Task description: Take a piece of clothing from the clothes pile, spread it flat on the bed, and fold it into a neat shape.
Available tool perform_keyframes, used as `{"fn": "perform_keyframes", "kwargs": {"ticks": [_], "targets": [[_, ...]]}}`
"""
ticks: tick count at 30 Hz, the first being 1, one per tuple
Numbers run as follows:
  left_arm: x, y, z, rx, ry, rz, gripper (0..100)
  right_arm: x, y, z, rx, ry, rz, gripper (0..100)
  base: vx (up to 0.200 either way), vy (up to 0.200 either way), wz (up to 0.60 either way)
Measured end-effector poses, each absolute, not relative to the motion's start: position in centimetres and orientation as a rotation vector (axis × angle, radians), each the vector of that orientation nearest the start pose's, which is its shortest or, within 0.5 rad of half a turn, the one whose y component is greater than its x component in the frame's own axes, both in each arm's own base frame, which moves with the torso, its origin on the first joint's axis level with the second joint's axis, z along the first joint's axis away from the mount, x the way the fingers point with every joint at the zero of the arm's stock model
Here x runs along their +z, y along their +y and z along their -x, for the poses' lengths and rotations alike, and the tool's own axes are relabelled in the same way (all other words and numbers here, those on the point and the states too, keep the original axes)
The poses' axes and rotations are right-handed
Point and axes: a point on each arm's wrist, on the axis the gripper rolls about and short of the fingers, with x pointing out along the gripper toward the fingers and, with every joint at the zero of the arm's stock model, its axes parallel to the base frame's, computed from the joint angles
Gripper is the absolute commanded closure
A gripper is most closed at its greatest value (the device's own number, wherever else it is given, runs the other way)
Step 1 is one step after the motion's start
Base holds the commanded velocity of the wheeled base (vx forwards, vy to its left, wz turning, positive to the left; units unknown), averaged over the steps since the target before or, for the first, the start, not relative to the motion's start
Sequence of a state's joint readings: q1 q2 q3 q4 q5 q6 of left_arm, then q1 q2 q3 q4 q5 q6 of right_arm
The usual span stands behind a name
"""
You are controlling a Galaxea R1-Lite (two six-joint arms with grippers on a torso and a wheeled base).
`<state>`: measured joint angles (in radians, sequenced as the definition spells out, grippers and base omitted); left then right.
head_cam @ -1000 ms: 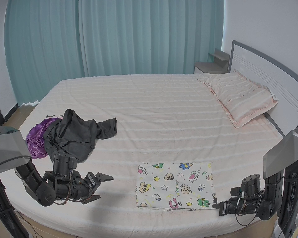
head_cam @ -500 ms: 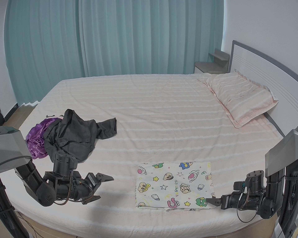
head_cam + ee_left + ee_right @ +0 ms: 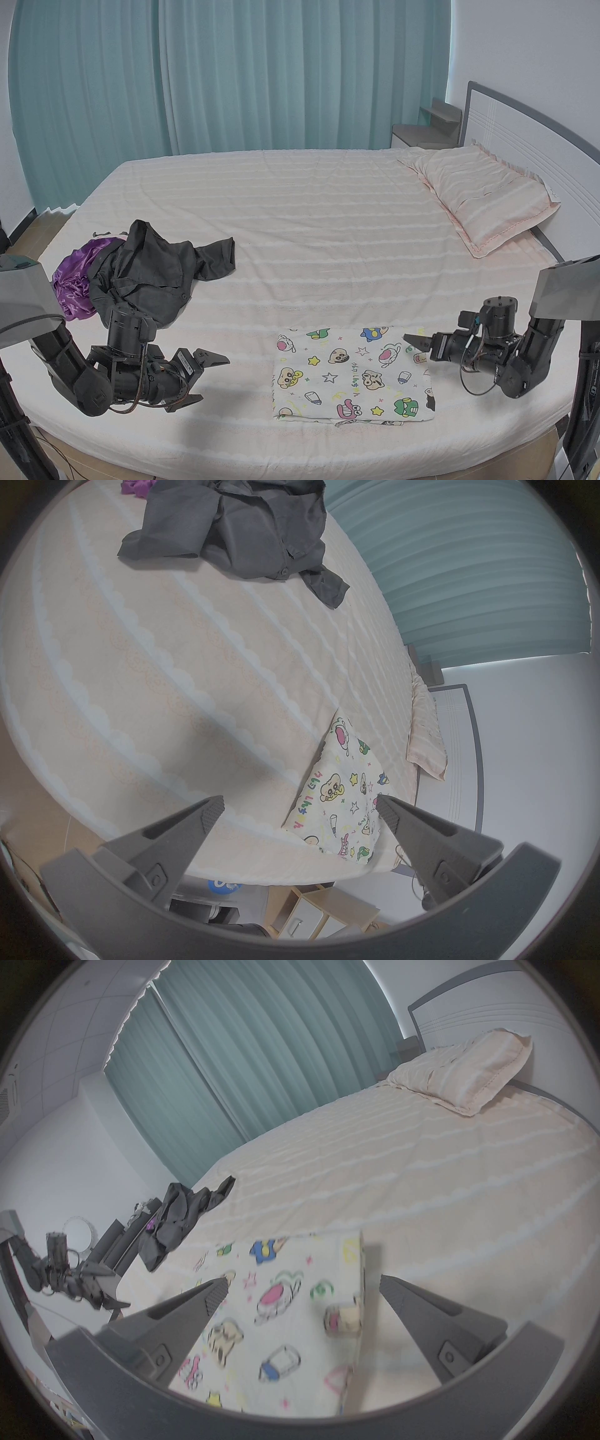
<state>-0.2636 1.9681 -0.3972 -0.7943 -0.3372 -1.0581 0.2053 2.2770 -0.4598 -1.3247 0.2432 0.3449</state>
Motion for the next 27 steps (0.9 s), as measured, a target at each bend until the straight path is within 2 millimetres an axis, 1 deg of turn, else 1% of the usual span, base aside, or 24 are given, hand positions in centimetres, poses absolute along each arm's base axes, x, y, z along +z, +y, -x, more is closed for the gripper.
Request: {"fn": "perform_keyframes", "kwargs": {"ticks": [4,7,10,15,16,22,27], "targets": [[3.1,-7.6,-25.3,-0.100,1.014,0.999,0,-0.8,7.3,-33.7,0.337,0.565,-0.359,0,0.000,0.000,0.00],[3.1,-7.6,-25.3,-0.099,1.014,0.998,0,-1.3,7.4,-35.2,0.327,0.572,-0.368,0,0.000,0.000,0.00],[3.1,-7.6,-25.3,-0.099,1.014,0.999,0,-1.9,7.3,-36.0,0.320,0.573,-0.372,0,0.000,0.000,0.00],[3.1,-7.6,-25.3,-0.098,1.014,0.998,0,-2.6,7.3,-36.4,0.318,0.583,-0.374,0,0.000,0.000,0.00],[3.1,-7.6,-25.3,-0.098,1.014,0.998,0,-2.8,7.3,-36.3,0.318,0.587,-0.374,100,0.000,0.000,0.00],[3.0,-7.6,-25.3,-0.098,1.015,0.997,0,-3.6,7.6,-36.2,0.319,0.611,-0.376,100,0.000,0.000,0.00],[3.0,-7.6,-25.3,-0.098,1.015,0.997,0,-3.8,7.3,-36.5,0.302,0.606,-0.394,100,0.000,0.000,0.00]]}}
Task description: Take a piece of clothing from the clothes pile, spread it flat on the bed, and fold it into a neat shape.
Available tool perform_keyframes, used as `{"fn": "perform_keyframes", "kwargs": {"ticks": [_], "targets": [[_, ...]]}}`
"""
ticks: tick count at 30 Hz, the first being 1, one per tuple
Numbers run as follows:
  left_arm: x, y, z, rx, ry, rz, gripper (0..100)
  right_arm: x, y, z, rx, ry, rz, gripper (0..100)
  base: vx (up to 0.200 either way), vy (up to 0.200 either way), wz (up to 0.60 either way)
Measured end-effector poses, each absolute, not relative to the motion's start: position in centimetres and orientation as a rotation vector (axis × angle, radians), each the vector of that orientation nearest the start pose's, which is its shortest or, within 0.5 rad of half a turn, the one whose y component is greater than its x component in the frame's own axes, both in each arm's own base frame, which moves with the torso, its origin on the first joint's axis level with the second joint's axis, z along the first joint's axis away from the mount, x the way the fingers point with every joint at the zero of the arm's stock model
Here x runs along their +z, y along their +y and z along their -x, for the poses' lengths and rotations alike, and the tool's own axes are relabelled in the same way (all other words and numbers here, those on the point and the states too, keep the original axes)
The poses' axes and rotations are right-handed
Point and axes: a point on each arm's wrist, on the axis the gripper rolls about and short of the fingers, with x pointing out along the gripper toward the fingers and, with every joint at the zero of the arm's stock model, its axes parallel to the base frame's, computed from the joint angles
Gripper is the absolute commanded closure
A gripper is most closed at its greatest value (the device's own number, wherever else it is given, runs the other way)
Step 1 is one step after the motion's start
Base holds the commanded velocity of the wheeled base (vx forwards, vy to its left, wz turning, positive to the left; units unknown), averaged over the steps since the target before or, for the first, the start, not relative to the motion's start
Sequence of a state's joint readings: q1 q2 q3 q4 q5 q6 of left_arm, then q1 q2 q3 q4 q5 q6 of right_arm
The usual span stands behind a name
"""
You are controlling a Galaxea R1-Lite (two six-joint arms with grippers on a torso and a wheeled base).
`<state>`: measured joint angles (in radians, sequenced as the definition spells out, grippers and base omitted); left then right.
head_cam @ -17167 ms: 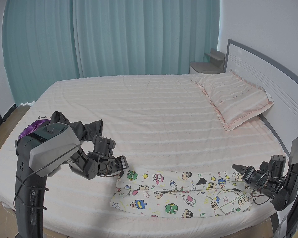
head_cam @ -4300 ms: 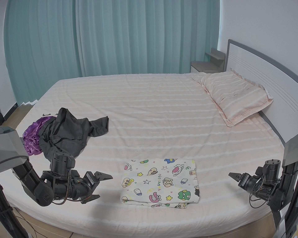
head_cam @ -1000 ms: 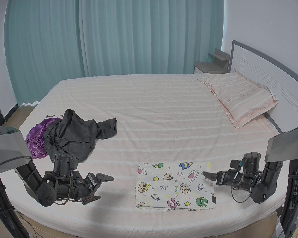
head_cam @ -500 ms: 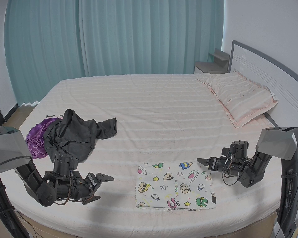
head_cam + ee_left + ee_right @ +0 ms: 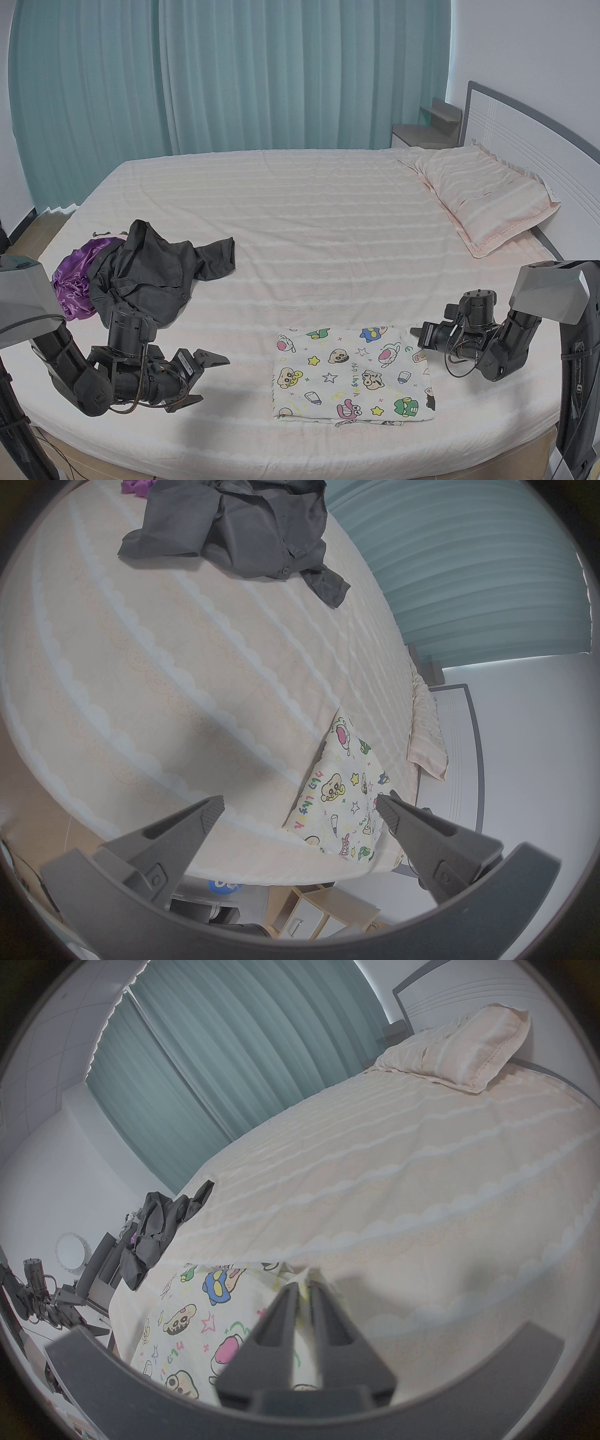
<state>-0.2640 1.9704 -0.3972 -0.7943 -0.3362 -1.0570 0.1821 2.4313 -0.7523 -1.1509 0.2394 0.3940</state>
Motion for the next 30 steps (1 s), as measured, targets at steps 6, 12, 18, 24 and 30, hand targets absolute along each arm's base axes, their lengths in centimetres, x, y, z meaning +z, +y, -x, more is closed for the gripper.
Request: {"fn": "perform_keyframes", "kwargs": {"ticks": [6,12,18,24,30], "targets": [[3.0,-7.6,-25.3,-0.098,1.015,0.998,0,-3.6,6.3,-37.0,0.272,0.589,-0.420,100,0.000,0.000,0.00],[3.0,-7.6,-25.3,-0.097,1.015,0.997,0,-3.5,5.5,-37.4,0.242,0.581,-0.454,100,0.000,0.000,0.00],[3.0,-7.6,-25.3,-0.097,1.015,0.997,0,-3.6,5.1,-37.5,0.232,0.584,-0.460,100,0.000,0.000,0.00],[3.0,-7.6,-25.3,-0.097,1.015,0.997,0,-3.9,4.7,-37.5,0.219,0.590,-0.464,100,0.000,0.000,0.00],[3.0,-7.6,-25.3,-0.097,1.015,0.997,0,-4.2,4.5,-37.5,0.210,0.596,-0.470,0,0.000,0.000,0.00]]}}
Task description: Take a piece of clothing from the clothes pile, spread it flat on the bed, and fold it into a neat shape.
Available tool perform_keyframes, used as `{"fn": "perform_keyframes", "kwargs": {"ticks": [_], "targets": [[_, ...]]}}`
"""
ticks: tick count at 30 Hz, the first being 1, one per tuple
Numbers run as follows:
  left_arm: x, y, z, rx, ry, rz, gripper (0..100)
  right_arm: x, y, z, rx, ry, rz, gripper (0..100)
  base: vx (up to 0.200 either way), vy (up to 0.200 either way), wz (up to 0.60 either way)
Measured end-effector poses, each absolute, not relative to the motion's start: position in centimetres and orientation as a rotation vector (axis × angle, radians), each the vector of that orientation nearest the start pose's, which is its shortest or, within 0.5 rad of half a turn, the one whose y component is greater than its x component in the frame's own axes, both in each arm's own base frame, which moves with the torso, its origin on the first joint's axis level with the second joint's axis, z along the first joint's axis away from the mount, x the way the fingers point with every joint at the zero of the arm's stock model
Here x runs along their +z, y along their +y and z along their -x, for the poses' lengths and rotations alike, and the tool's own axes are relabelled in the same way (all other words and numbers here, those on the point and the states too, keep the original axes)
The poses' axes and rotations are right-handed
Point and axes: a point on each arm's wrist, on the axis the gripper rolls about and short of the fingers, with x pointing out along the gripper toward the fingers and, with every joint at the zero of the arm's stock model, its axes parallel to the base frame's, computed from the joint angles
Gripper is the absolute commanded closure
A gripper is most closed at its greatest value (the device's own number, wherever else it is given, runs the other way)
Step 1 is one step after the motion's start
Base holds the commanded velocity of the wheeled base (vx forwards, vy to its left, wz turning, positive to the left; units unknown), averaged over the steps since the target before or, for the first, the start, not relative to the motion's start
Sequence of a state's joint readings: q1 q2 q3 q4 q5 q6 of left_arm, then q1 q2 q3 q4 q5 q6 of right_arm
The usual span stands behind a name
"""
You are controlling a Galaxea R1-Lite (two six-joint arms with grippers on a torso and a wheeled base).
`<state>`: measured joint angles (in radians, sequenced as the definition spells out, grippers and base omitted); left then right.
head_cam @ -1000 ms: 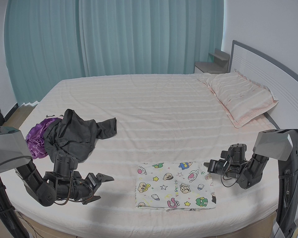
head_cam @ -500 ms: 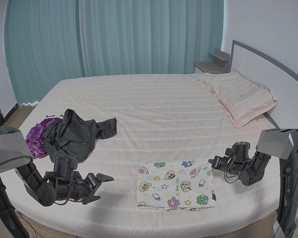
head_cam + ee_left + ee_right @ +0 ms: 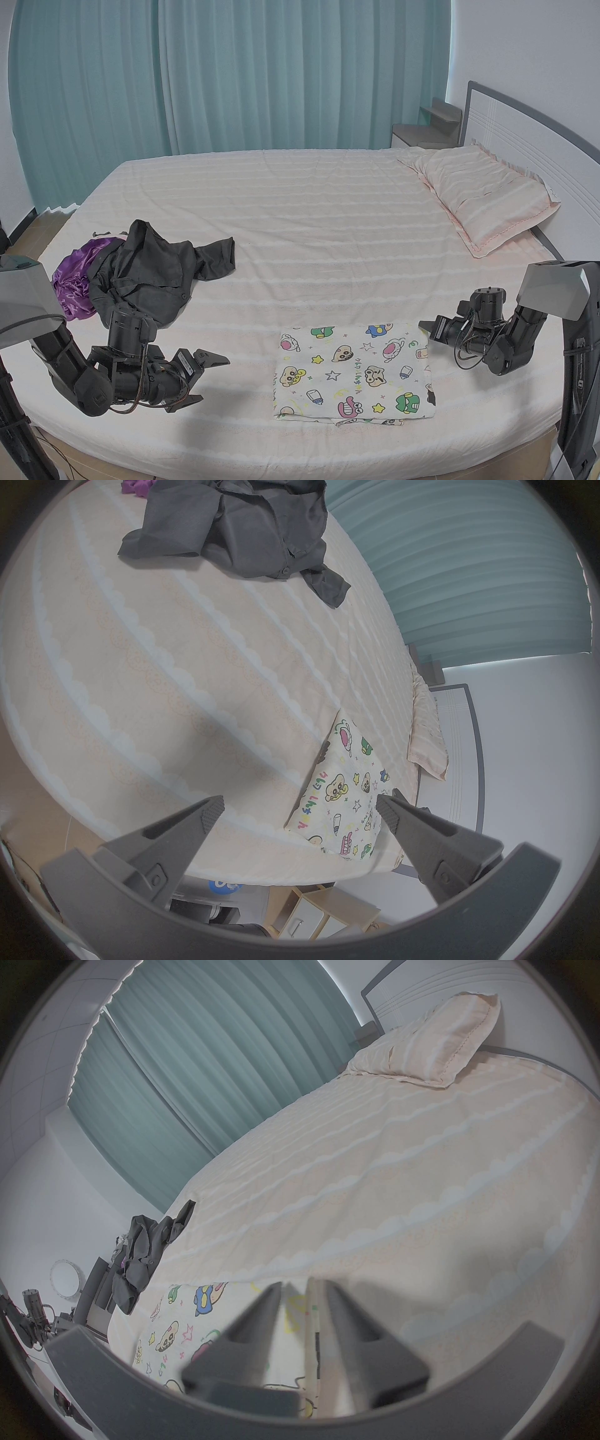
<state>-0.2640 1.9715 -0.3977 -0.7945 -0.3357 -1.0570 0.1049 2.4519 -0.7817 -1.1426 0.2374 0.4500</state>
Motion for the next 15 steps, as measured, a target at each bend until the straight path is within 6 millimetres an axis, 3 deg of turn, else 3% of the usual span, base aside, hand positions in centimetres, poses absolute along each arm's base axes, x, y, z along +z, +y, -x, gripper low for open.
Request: {"fn": "perform_keyframes", "kwargs": {"ticks": [6,15], "targets": [[3.0,-7.6,-25.3,-0.097,1.015,0.997,0,-4.1,4.4,-36.8,0.195,0.611,-0.513,0,0.000,0.000,0.00],[3.0,-7.6,-25.4,-0.094,1.014,0.998,0,-3.4,4.6,-34.1,0.169,0.673,-0.582,0,0.000,0.000,0.00]]}}
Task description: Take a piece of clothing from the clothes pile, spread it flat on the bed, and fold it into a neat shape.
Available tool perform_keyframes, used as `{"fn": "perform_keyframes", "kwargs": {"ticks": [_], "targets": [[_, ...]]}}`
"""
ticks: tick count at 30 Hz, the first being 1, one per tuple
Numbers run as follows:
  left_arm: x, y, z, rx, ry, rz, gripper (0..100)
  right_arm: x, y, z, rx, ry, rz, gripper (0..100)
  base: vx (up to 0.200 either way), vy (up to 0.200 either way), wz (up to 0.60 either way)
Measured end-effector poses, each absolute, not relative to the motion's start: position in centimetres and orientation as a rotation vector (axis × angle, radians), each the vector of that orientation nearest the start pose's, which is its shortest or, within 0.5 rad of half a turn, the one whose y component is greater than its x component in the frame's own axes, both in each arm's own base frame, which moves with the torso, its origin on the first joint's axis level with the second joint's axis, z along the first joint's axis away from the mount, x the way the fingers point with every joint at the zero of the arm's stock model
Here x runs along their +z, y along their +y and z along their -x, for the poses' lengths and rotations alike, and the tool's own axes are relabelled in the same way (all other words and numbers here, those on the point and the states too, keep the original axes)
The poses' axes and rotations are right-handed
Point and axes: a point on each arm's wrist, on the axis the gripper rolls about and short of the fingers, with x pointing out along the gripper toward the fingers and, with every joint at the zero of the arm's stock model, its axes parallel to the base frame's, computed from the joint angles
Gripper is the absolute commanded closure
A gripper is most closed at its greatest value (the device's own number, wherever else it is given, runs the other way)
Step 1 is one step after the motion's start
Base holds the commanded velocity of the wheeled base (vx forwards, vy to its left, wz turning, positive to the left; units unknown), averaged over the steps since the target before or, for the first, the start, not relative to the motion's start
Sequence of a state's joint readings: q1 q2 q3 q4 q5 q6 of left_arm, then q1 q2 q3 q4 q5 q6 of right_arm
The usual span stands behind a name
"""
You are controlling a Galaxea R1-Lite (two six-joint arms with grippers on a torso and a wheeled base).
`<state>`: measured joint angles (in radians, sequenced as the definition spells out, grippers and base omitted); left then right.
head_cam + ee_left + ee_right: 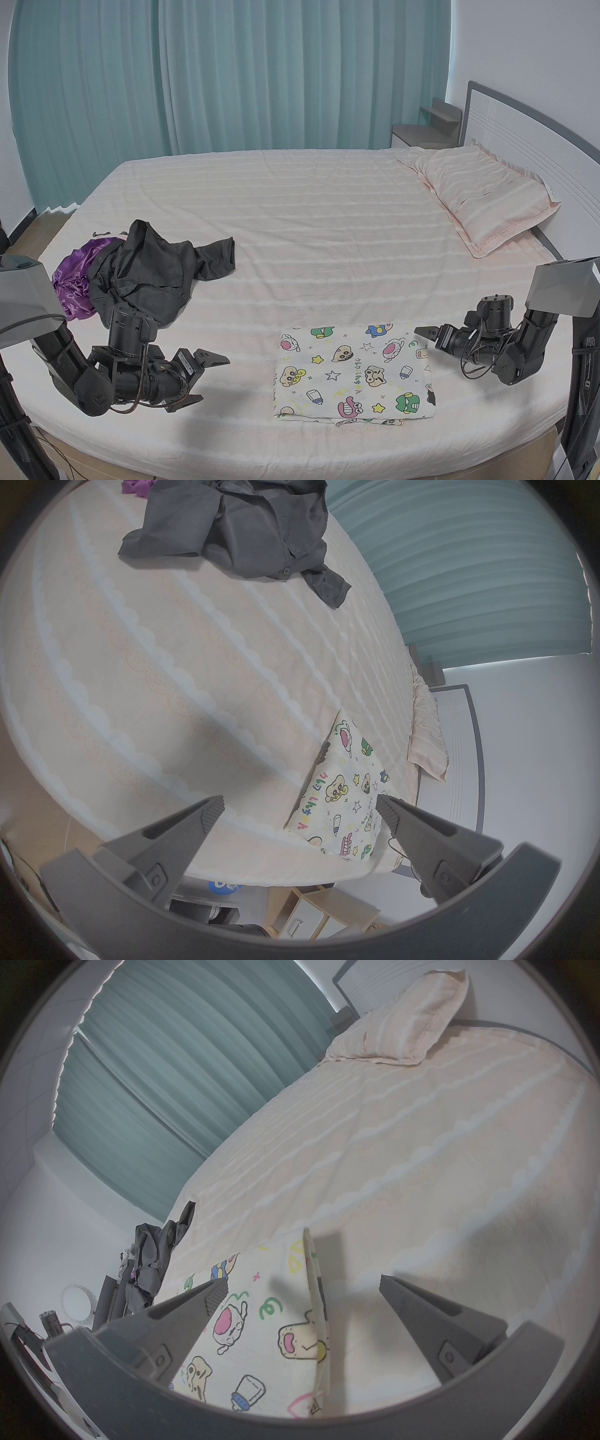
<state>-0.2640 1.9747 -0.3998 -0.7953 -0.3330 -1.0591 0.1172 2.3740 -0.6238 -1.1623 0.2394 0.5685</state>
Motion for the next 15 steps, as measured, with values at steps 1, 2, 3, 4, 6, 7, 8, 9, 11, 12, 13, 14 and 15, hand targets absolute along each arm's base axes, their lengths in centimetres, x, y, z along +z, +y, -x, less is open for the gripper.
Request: {"fn": "perform_keyframes", "kwargs": {"ticks": [1,2,3,4,6,7,8,9,11,12,13,14,15], "targets": [[3.0,-7.6,-25.4,-0.094,1.014,0.999,0,-3.2,4.6,-33.9,0.172,0.669,-0.586,0,0.200,0.000,0.00],[3.0,-7.6,-25.4,-0.094,1.014,0.998,0,-3.1,4.7,-33.8,0.178,0.661,-0.587,0,0.200,0.000,0.00],[3.0,-7.6,-25.4,-0.093,1.013,0.998,0,-3.0,4.8,-33.8,0.183,0.652,-0.587,0,0.200,0.000,0.00],[3.0,-7.6,-25.4,-0.093,1.013,0.997,0,-2.8,4.9,-33.7,0.189,0.643,-0.586,0,0.000,0.000,0.00],[2.9,-7.6,-25.3,-0.092,1.014,0.996,0,-2.7,5.1,-33.5,0.198,0.636,-0.584,0,0.000,0.000,0.00],[2.9,-7.6,-25.3,-0.092,1.015,0.995,0,-2.7,5.2,-33.4,0.203,0.634,-0.583,0,0.000,0.000,0.00],[2.9,-7.6,-25.3,-0.092,1.013,0.995,0,-2.7,5.4,-33.3,0.208,0.632,-0.581,0,0.000,0.000,0.00],[2.9,-7.6,-25.3,-0.097,1.006,0.995,0,-2.7,5.4,-33.1,0.211,0.632,-0.580,0,0.000,0.000,0.00],[3.1,-7.6,-25.4,-0.110,0.983,0.997,0,-2.6,5.4,-32.9,0.218,0.627,-0.579,0,0.000,0.000,0.00],[3.1,-7.6,-25.4,-0.112,0.972,0.998,0,-2.6,5.4,-32.8,0.220,0.626,-0.579,0,0.000,0.000,0.00],[3.0,-7.6,-25.4,-0.113,0.964,0.997,0,-2.7,5.4,-32.7,0.222,0.627,-0.578,0,0.000,0.000,0.00],[3.0,-7.6,-25.4,-0.112,0.960,0.996,0,-2.7,5.4,-32.6,0.222,0.630,-0.578,0,0.000,0.000,0.00],[2.9,-7.6,-25.4,-0.111,0.960,0.995,0,-2.8,5.4,-32.5,0.222,0.630,-0.577,0,0.000,0.000,0.00]]}}
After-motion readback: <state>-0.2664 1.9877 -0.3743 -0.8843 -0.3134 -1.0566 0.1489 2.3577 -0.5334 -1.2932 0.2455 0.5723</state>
